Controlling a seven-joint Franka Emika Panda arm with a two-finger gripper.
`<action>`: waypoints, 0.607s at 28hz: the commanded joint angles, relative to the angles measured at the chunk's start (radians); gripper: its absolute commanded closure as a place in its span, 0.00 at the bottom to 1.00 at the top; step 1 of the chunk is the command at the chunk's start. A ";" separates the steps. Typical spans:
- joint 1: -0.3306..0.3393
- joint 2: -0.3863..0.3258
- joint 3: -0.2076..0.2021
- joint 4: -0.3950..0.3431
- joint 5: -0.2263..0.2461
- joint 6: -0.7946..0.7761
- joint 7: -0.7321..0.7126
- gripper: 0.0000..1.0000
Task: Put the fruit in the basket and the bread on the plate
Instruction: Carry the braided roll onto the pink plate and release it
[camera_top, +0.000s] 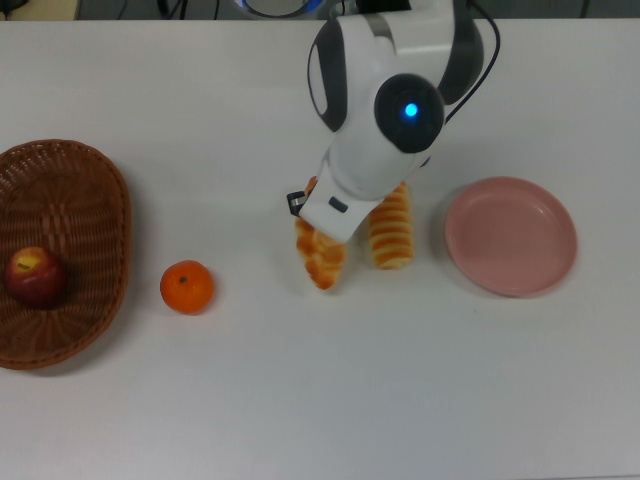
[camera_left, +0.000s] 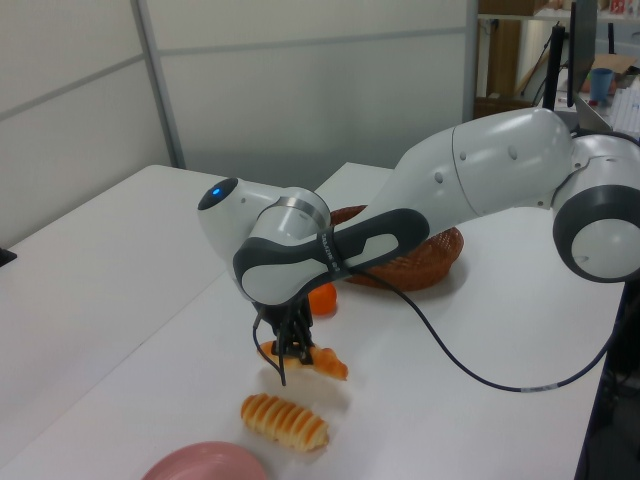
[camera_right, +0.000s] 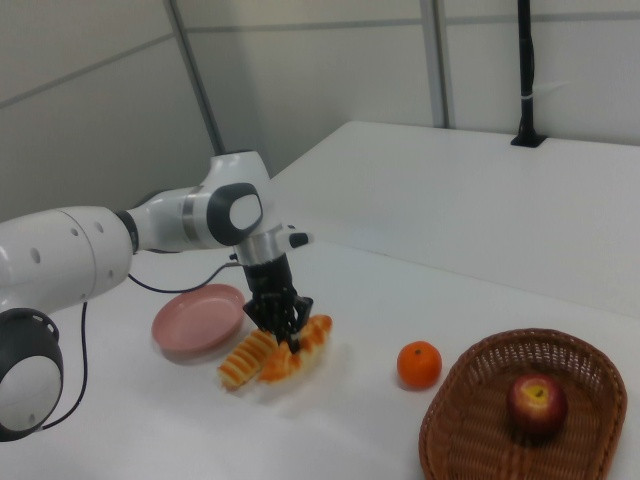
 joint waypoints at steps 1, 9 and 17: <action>0.054 -0.029 0.043 0.021 0.010 0.010 0.072 1.00; 0.153 -0.029 0.079 0.064 0.004 0.120 0.135 1.00; 0.274 0.008 0.077 0.048 -0.045 0.345 0.190 1.00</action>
